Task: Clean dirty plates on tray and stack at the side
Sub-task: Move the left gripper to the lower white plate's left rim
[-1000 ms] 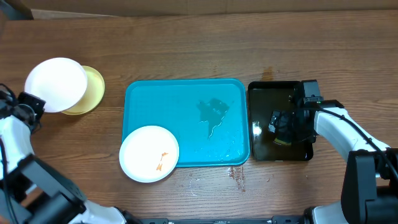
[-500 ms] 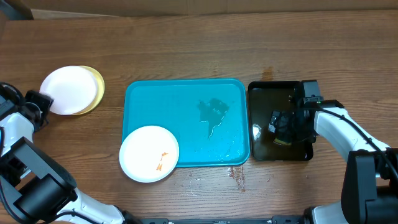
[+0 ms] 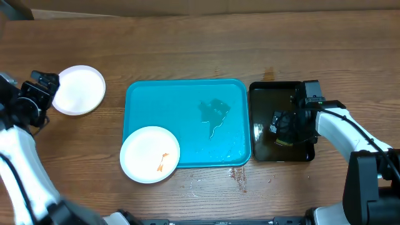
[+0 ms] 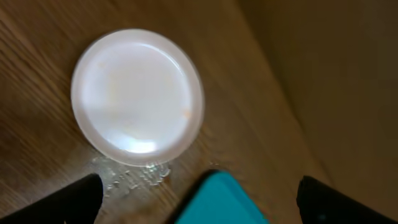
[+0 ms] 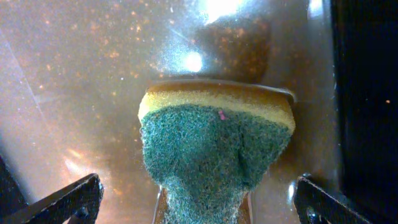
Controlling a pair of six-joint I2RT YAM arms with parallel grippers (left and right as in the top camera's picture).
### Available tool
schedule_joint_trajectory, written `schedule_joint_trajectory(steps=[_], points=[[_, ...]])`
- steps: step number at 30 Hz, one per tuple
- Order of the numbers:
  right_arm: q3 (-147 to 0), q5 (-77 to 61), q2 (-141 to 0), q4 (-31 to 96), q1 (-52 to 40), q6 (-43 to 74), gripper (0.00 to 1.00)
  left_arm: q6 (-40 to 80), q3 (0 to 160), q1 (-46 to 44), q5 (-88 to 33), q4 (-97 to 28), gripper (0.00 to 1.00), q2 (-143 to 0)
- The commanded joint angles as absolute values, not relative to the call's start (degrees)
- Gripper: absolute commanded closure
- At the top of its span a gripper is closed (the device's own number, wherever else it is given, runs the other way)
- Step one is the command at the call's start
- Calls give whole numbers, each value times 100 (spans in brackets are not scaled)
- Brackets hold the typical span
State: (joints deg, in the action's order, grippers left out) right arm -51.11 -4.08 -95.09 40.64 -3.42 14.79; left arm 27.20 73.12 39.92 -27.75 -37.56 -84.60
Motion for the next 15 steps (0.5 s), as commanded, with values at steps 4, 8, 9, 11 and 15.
schedule_joint_trajectory(steps=[4,8,9,11,15], points=[[-5059,-368,-9526,4073,-318,1496,0,2377,7382,3055,-2062,-5828,0,-7260],[-5059,-368,-9526,4073,-318,1496,0,1986,7334,2359,-952,-6895,0,-7190],[-5059,-368,-9526,4073,-318,1496,0,1988,7286,2196,-637,-7074,0,-7201],[-5059,-368,-9526,4073,-318,1496,0,1988,7129,1898,-285,-7308,0,-7201],[-5059,-368,-9526,4073,-318,1496,0,1994,6613,1426,-281,-7227,9,-7201]])
